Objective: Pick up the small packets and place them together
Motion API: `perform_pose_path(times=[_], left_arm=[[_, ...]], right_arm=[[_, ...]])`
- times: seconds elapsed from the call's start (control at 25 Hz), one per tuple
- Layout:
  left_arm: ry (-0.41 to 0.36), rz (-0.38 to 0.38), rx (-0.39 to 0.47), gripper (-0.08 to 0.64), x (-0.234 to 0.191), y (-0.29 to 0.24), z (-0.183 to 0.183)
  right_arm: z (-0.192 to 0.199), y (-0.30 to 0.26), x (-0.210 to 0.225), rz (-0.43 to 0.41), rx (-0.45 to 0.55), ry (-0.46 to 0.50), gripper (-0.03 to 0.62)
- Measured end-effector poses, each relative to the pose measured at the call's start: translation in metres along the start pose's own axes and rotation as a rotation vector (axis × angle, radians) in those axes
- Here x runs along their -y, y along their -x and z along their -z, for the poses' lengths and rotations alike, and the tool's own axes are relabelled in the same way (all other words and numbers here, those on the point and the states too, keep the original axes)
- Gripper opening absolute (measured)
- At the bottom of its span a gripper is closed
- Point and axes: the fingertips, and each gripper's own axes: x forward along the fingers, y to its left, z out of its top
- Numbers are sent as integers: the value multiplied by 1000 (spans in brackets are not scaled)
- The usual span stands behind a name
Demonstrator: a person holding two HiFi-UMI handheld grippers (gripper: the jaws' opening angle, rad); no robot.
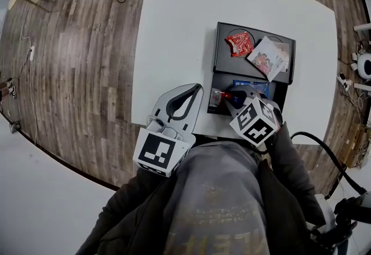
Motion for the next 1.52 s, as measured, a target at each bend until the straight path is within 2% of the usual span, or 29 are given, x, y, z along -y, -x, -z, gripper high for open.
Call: perform_pose_path(times=[0.16, 0.36, 0.52, 0.8, 1.16, 1.52], left_arm=[[-3, 0, 7, 3, 1, 3, -1], [-14, -5, 12, 3, 3, 6, -5], [-20, 20, 33, 3, 11, 6, -10], [-43, 45, 70, 3, 20, 1, -26], [-71, 74, 126, 3, 20, -9, -43], [-44, 69, 98, 3, 8, -23, -42]], right_arm=[[-2, 6, 3, 28, 26, -45, 15], [-9, 22, 2, 42, 74, -83, 9], [-23, 45, 2, 62, 131, -104, 9], [-47, 93, 10, 148, 221, -96, 9], [-70, 145, 57, 289, 294, -97, 8], [-90, 161, 93, 336, 328, -96, 9]])
